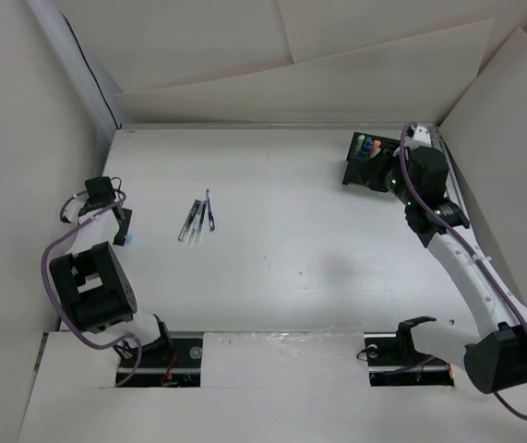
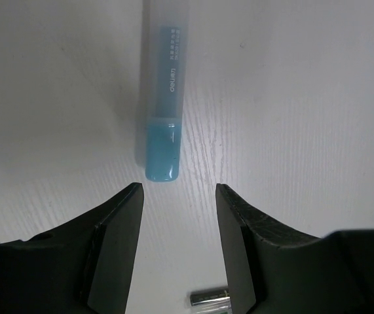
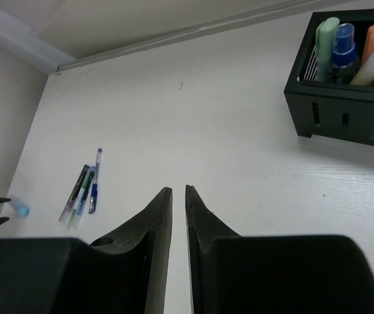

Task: Sort the stationery into containers
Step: Pick up the pen from the center of the board.

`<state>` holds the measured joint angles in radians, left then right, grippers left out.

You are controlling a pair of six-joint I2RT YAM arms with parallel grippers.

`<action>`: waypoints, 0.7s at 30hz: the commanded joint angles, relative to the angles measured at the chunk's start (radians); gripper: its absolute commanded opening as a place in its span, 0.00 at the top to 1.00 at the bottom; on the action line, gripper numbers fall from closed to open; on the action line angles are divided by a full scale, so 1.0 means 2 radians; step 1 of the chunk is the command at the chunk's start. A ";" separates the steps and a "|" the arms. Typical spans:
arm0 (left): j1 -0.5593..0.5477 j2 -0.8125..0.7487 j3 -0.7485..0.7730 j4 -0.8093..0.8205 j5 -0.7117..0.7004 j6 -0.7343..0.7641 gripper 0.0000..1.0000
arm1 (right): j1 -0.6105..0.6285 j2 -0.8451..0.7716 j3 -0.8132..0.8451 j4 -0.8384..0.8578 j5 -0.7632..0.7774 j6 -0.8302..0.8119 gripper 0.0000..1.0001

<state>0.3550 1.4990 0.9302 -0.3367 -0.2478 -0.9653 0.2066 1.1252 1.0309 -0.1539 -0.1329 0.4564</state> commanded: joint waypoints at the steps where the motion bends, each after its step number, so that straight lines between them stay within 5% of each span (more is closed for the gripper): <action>1: 0.001 0.001 -0.001 0.018 -0.019 -0.037 0.55 | 0.018 -0.009 -0.003 -0.003 0.017 -0.013 0.80; 13: 0.096 0.043 -0.053 0.117 0.028 -0.001 0.58 | 0.051 0.012 -0.012 -0.007 0.044 -0.018 0.80; 21: 0.096 0.083 -0.054 0.163 0.059 0.015 0.58 | 0.076 0.016 -0.008 -0.018 0.066 -0.018 0.81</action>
<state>0.5510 1.6333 0.8501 -0.0341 -0.1833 -0.9623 0.3313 1.1610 1.0111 -0.1928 -0.0345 0.4335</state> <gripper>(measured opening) 0.410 0.188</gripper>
